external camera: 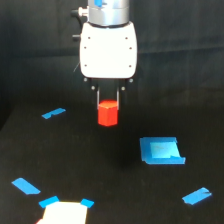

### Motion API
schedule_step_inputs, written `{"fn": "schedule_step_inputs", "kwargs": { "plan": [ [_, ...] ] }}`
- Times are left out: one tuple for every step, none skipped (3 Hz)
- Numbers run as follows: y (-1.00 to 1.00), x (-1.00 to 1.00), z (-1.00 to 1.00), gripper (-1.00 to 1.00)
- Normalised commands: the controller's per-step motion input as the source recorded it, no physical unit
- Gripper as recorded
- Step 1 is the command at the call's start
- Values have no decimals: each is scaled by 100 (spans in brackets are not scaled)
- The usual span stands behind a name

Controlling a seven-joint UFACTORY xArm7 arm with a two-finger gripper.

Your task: Pick up the red object from the table

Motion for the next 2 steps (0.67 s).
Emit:
{"fn": "schedule_step_inputs", "kwargs": {
  "plan": [
    [-2, 23, -16, -92],
    [22, 26, 22, -100]
  ]
}}
